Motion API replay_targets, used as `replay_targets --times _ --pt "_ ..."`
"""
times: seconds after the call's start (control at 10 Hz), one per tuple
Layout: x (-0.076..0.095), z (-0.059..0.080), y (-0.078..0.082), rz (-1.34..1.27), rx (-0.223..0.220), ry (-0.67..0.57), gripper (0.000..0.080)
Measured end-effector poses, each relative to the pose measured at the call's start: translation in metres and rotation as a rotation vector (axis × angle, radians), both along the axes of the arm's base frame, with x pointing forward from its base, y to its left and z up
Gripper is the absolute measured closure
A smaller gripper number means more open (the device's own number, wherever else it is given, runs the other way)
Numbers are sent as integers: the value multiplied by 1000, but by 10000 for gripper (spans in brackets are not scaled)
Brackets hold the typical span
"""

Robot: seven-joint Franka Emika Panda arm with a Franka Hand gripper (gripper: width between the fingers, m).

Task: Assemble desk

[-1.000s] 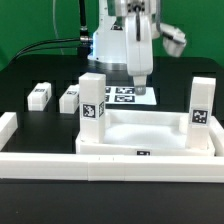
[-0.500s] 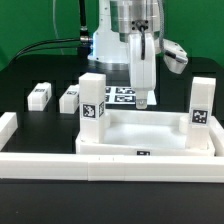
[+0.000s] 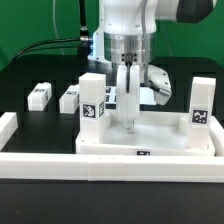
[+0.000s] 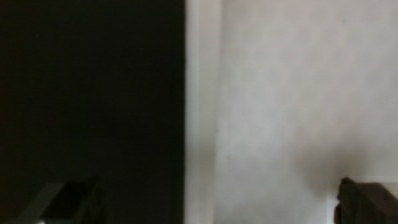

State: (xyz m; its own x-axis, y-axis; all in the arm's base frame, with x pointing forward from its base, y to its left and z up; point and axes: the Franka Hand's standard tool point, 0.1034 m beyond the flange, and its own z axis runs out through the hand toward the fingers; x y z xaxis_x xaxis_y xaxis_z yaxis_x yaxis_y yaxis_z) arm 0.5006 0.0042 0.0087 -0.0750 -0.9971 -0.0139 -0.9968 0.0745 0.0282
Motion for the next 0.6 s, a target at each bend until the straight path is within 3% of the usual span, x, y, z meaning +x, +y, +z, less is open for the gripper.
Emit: replay_targets --times 0.2,0.4,0.5,0.6 --pt "-1 -2 0 4 -2 4 151" --pt "-1 -3 0 11 -2 5 419" --pt "-1 -3 1 13 -2 6 419" --pt "-1 -3 2 16 -1 6 555"
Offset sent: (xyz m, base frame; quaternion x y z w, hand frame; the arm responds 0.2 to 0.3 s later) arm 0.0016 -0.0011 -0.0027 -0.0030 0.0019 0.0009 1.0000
